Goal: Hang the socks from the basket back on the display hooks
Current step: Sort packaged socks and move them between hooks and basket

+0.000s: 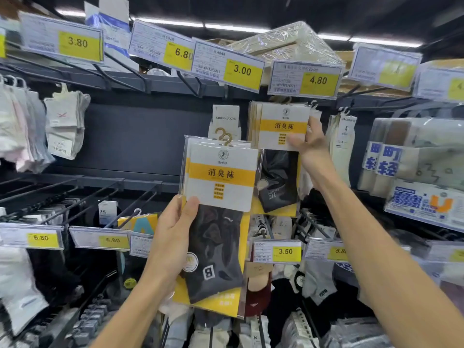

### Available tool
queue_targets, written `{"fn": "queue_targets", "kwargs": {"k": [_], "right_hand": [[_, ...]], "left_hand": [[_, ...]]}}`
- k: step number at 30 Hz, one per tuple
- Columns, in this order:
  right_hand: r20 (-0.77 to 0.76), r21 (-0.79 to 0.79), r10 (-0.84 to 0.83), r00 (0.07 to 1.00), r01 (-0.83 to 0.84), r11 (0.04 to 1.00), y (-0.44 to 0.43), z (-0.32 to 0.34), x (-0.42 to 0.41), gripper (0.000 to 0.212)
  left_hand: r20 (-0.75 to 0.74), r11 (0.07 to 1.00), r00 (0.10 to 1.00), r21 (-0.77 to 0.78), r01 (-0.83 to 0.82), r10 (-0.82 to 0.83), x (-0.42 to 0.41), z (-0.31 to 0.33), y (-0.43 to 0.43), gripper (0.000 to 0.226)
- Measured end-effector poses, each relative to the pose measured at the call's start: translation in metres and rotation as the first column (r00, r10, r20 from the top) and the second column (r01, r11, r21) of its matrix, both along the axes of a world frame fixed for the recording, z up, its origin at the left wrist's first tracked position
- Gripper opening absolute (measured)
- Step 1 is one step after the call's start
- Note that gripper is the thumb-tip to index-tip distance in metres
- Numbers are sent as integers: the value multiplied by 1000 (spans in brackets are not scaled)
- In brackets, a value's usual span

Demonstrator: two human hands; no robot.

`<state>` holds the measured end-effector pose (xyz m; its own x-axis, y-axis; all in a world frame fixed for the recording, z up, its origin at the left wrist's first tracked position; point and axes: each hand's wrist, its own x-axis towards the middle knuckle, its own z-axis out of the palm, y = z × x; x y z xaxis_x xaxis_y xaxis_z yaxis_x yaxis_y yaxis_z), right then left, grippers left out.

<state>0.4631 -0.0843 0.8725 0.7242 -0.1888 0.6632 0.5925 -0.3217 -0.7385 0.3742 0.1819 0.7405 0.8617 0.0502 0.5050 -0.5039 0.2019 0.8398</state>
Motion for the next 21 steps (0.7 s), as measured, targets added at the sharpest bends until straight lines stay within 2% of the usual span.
{"fn": "queue_targets", "kwargs": {"k": [4, 9, 13, 16, 21], "right_hand": [[-14, -42, -89, 996, 88, 995, 2, -2, 5, 39], [73, -132, -188, 979, 197, 972, 4, -15, -1, 34], [103, -108, -197, 975, 208, 972, 0, -15, 0, 31], [127, -109, -195, 973, 210, 972, 0, -10, 4, 41], [112, -209, -204, 973, 224, 952, 1, -4, 8, 65]], "left_hand": [[2, 1000, 1000, 11, -11, 11, 2, -1, -6, 37], [23, 999, 1000, 33, -17, 16, 2, 0, -14, 47], [37, 998, 999, 59, -11, 9, 3, 1, -16, 58], [44, 999, 999, 46, -4, 2, 6, -1, -16, 50], [27, 998, 1000, 70, -5, 3, 9, -3, -14, 42]]}}
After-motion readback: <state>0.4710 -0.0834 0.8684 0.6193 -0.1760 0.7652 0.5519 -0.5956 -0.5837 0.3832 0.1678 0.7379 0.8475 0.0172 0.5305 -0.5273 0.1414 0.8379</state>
